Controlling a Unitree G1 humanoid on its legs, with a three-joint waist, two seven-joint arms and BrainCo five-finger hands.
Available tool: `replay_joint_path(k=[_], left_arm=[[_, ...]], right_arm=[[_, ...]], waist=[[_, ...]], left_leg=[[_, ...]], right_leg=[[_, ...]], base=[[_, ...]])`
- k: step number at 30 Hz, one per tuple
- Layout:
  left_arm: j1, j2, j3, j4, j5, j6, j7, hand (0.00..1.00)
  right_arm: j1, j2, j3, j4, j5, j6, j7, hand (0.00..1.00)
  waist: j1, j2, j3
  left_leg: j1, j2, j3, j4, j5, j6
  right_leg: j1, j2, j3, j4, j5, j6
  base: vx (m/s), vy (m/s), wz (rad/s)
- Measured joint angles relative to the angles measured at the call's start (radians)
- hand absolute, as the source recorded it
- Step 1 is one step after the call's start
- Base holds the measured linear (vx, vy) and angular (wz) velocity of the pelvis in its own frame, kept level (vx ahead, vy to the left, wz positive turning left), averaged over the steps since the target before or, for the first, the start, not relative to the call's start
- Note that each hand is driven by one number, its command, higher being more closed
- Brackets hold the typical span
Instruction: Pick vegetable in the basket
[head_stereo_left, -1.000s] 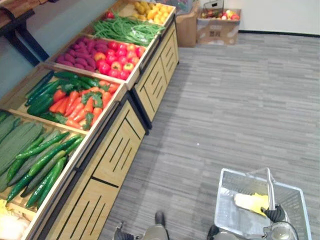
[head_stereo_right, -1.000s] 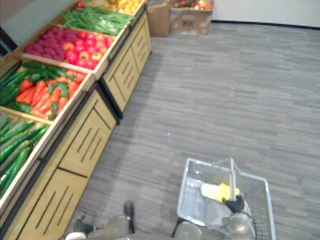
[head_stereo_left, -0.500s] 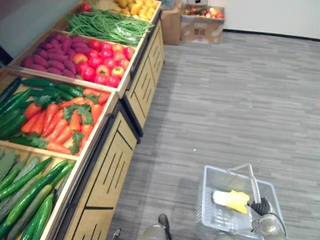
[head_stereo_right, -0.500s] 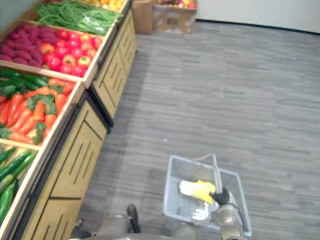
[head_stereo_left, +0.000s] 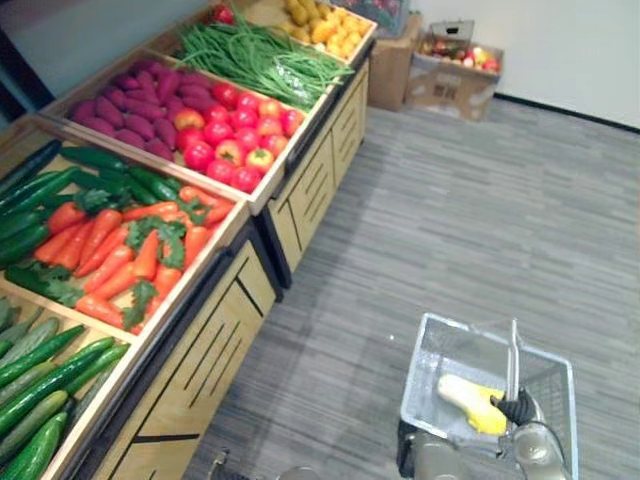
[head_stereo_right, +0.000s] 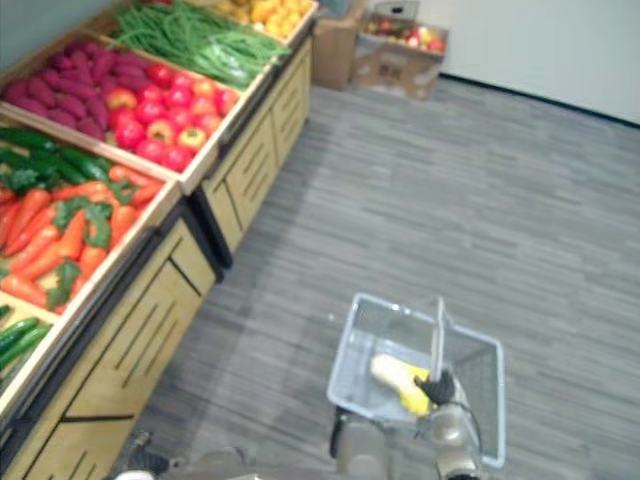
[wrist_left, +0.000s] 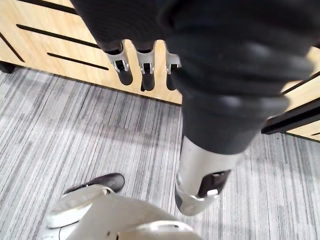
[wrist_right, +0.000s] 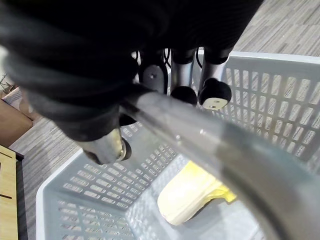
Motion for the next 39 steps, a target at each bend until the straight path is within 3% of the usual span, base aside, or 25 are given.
replay_joint_path(k=[4, 7, 8, 10, 13, 14, 16, 17, 18, 20, 23, 27, 30, 33, 35, 36, 37, 38, 39], left_arm=[[-0.022, -0.006, 0.002, 0.002, -0.002, 0.001, 0.000, 0.00], [-0.023, -0.013, 0.037, 0.002, -0.011, 0.004, 0.001, 0.00], [-0.021, -0.016, 0.055, 0.002, -0.017, 0.007, 0.001, 0.00], [-0.018, -0.019, 0.066, 0.002, -0.019, 0.007, 0.002, 0.00], [-0.020, -0.031, 0.060, 0.000, -0.023, 0.006, 0.002, 0.00], [-0.021, -0.037, 0.057, -0.002, -0.026, 0.006, 0.002, 0.00], [-0.020, -0.053, 0.020, -0.020, -0.050, 0.005, 0.001, 0.00], [-0.021, -0.054, 0.007, -0.021, -0.050, 0.005, 0.001, 0.00], [-0.023, -0.055, -0.021, -0.019, -0.049, 0.007, -0.001, 0.00], [-0.023, -0.056, -0.037, -0.019, -0.040, 0.010, -0.002, 0.00], [-0.015, -0.059, -0.040, -0.018, -0.039, 0.015, -0.004, 0.00], [0.003, -0.052, -0.040, -0.001, -0.038, 0.020, -0.004, 0.00], [0.025, -0.048, -0.039, 0.004, -0.038, 0.033, -0.005, 0.00], [0.040, -0.043, -0.038, 0.022, -0.037, 0.034, -0.009, 0.00], [0.061, -0.032, -0.034, 0.022, -0.036, 0.034, -0.010, 0.00], [0.066, -0.026, -0.025, 0.024, -0.031, 0.039, -0.011, 0.00], [0.062, -0.022, -0.025, 0.022, -0.024, 0.038, -0.011, 0.00], [0.051, -0.010, -0.025, 0.019, -0.011, 0.034, -0.012, 0.00], [0.046, 0.000, -0.014, 0.019, -0.011, 0.032, -0.013, 0.00]], right_arm=[[0.007, -0.003, -0.018, 0.000, -0.001, 0.004, -0.002, 1.00], [0.035, -0.003, -0.019, 0.001, 0.001, 0.006, -0.001, 1.00], [0.041, -0.004, -0.027, 0.001, 0.001, 0.006, -0.001, 1.00], [0.051, -0.014, -0.027, 0.003, 0.001, 0.007, -0.001, 1.00], [0.046, -0.027, -0.034, 0.008, 0.001, 0.007, -0.001, 1.00], [0.046, -0.027, -0.048, 0.014, 0.002, 0.008, -0.001, 1.00], [0.048, -0.029, -0.089, 0.037, 0.003, 0.010, -0.001, 1.00], [0.048, -0.030, -0.100, 0.038, 0.004, 0.011, -0.001, 1.00], [0.049, -0.032, -0.115, 0.040, 0.004, 0.014, -0.001, 1.00], [0.043, -0.030, -0.114, 0.040, 0.005, 0.018, -0.001, 1.00], [0.042, -0.028, -0.114, 0.040, 0.005, 0.018, -0.001, 1.00], [0.028, -0.016, -0.117, 0.040, 0.008, 0.018, -0.002, 1.00], [0.018, 0.003, -0.131, 0.040, 0.009, 0.018, -0.002, 1.00], [0.021, 0.006, -0.133, 0.050, 0.010, 0.021, -0.002, 1.00], [0.011, 0.020, -0.132, 0.060, 0.014, 0.022, -0.002, 1.00], [0.009, 0.031, -0.132, 0.067, 0.019, 0.022, -0.001, 1.00], [0.009, 0.034, -0.132, 0.075, 0.019, 0.025, -0.001, 1.00], [0.002, 0.046, -0.131, 0.080, 0.026, 0.026, 0.000, 1.00], [-0.004, 0.058, -0.131, 0.080, 0.044, 0.024, 0.001, 1.00]], waist=[[0.002, -0.007, 0.011], [0.007, 0.011, -0.001], [0.006, 0.027, -0.015], [0.006, 0.055, -0.037], [0.011, 0.056, -0.043], [0.010, 0.059, -0.046], [0.005, 0.060, -0.053], [-0.001, 0.063, -0.056], [-0.013, 0.077, -0.060], [-0.011, 0.082, -0.059], [0.015, 0.082, -0.065], [0.022, 0.078, -0.066], [0.030, 0.073, -0.066], [0.035, 0.040, -0.058], [0.038, 0.012, -0.057], [0.032, 0.000, -0.056], [0.024, 0.002, -0.056], [0.015, 0.007, -0.056], [0.016, 0.003, -0.054]], left_leg=[[0.001, 0.007, -0.056, -0.018, 0.008, -0.030], [-0.022, 0.026, -0.111, -0.024, 0.009, -0.034], [-0.049, 0.046, -0.140, -0.018, 0.010, -0.038], [-0.091, 0.067, -0.180, -0.011, 0.042, -0.059], [-0.165, 0.042, -0.181, 0.017, 0.148, -0.031], [-0.177, 0.037, -0.154, 0.014, 0.186, -0.026], [-0.179, 0.032, 0.057, -0.058, 0.292, 0.029], [-0.180, 0.036, 0.137, -0.068, 0.298, 0.041], [-0.193, 0.050, 0.309, -0.050, 0.280, 0.059], [-0.186, 0.030, 0.413, -0.079, 0.285, 0.060], [-0.170, -0.014, 0.340, -0.146, 0.323, 0.074], [-0.190, -0.060, 0.245, -0.224, 0.367, 0.093], [-0.191, -0.091, 0.225, -0.225, 0.359, 0.104], [-0.162, -0.132, 0.256, -0.217, 0.341, 0.122], [-0.150, -0.153, 0.278, -0.206, 0.313, 0.140], [-0.139, -0.160, 0.270, -0.210, 0.304, 0.146], [-0.138, -0.154, 0.258, -0.212, 0.305, 0.145], [-0.133, -0.133, 0.248, -0.221, 0.308, 0.143], [-0.129, -0.111, 0.247, -0.224, 0.309, 0.143]], right_leg=[[-0.018, -0.010, -0.011, 0.085, -0.061, -0.009], [-0.010, -0.009, -0.063, 0.083, -0.079, -0.015], [-0.004, 0.004, -0.096, 0.063, -0.085, -0.023], [0.006, 0.023, -0.148, 0.018, -0.094, -0.035], [0.031, -0.010, -0.227, -0.016, -0.095, -0.037], [0.054, -0.024, -0.267, -0.024, -0.096, -0.040], [0.119, -0.057, -0.399, -0.061, -0.095, -0.053], [0.128, -0.064, -0.439, -0.071, -0.097, -0.056], [0.151, -0.070, -0.511, -0.071, -0.103, -0.064], [0.189, -0.072, -0.580, -0.073, -0.104, -0.064], [0.237, -0.086, -0.653, -0.072, -0.108, -0.044], [0.252, -0.106, -0.724, -0.071, -0.107, -0.019], [0.251, -0.151, -0.729, -0.031, -0.133, 0.008], [0.230, -0.227, -0.672, 0.069, -0.182, 0.066], [0.210, -0.268, -0.600, 0.143, -0.201, 0.077], [0.189, -0.265, -0.471, 0.194, -0.166, 0.061], [0.171, -0.253, -0.411, 0.215, -0.140, 0.070], [0.138, -0.220, -0.326, 0.238, -0.096, 0.056], [0.124, -0.197, -0.279, 0.227, -0.094, 0.042]], base=[[-0.02, -0.087, 0.27], [-0.01, -0.095, 0.47], [0.02, -0.139, 0.64], [0.06, -0.112, 0.69], [0.09, -0.118, 0.86], [0.11, -0.100, 1.20], [0.11, -0.097, 1.61], [0.07, -0.037, 1.72], [0.04, 0.011, 1.36], [0.03, 0.062, 1.30], [-0.01, 0.084, 0.92], [-0.05, 0.088, 0.73], [-0.04, 0.103, 0.30], [0.01, 0.134, 0.10], [0.00, 0.106, -0.19], [-0.02, 0.068, 0.03], [0.03, 0.090, 0.22], [0.05, 0.075, 0.12], [0.05, 0.050, -0.03]])
